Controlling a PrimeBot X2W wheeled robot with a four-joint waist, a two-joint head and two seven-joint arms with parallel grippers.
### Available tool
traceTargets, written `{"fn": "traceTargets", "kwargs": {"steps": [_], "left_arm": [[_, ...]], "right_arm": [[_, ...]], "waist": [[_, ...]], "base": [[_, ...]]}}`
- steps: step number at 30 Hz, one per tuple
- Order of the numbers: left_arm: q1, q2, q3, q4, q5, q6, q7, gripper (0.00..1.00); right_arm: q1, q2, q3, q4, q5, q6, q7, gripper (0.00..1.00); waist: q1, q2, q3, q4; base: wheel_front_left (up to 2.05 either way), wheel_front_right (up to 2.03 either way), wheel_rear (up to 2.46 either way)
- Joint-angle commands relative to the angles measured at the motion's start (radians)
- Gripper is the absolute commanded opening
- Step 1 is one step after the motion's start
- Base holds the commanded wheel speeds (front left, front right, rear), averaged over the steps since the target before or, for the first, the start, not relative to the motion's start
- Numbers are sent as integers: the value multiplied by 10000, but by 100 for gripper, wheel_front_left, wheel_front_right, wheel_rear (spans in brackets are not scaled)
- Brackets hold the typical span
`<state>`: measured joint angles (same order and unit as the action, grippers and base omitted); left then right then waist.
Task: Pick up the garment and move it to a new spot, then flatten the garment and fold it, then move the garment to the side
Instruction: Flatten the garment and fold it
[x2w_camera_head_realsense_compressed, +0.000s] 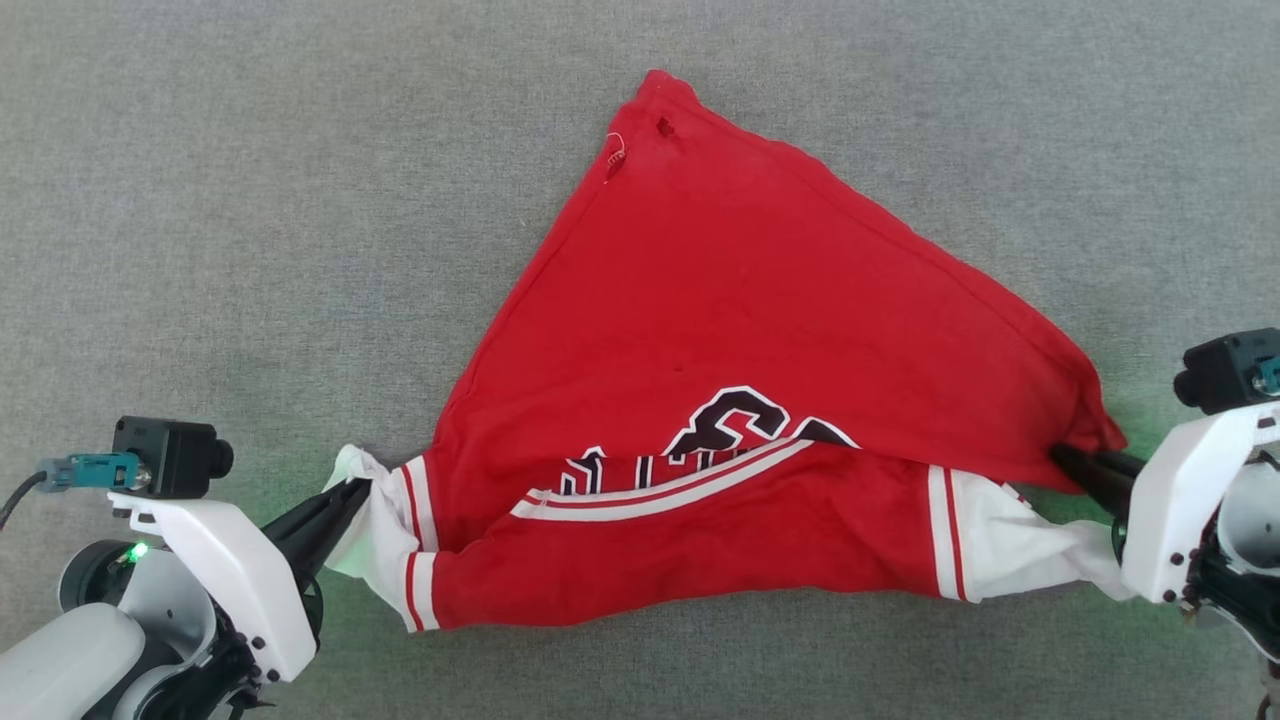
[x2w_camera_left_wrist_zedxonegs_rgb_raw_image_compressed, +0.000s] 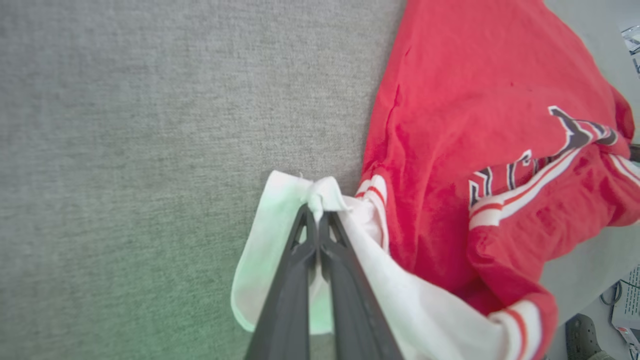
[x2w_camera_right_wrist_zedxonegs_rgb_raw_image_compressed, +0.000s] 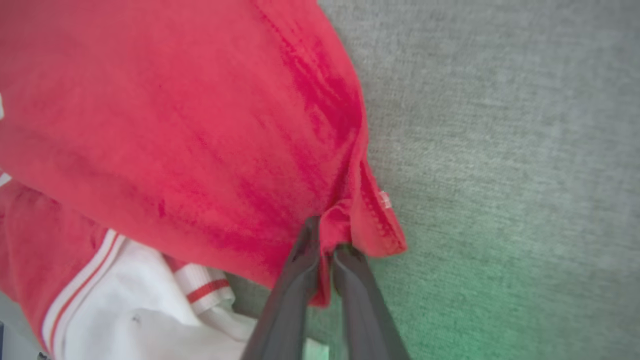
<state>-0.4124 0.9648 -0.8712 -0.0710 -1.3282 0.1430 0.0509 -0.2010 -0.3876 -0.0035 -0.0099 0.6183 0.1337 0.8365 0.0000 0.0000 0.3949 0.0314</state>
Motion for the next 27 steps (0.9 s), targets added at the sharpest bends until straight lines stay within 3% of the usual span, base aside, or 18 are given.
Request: {"fn": "traceTargets", "kwargs": {"steps": [1,6,14,18,23,27], "left_arm": [[-88,-68,31,36,-100,-40,-80,0],[-61,-118,49,139,-105,-93,-143,0],[-118,-353,25,137,22,-242,-346,0],[-251,-513,-47,142,184,-296,-303,0],[-563,-954,-237,314,392,-514,-182,0],[-874,-1445,-435,569,604,-754,-54,0]], "right_arm": [[3,9,95,348,-93,-57,-68,100],[-71,-373,61,233,-133,-65,-427,100],[173,-256,-1129,-2965,-185,-34,11,100],[-529,-184,-1024,-3763,-402,-34,-50,100],[-1938,-366,9,-3324,-745,-34,-821,100],[-3326,-504,1088,-2062,-646,-34,-1275,100]], "waist": [[0,0,-14,14],[0,0,-52,61],[0,0,-79,478],[0,0,-7,820],[0,0,122,1386],[0,0,221,1938]], "base": [[0,0,0],[0,0,0],[0,0,0],[0,0,0],[0,0,0],[0,0,0]]}}
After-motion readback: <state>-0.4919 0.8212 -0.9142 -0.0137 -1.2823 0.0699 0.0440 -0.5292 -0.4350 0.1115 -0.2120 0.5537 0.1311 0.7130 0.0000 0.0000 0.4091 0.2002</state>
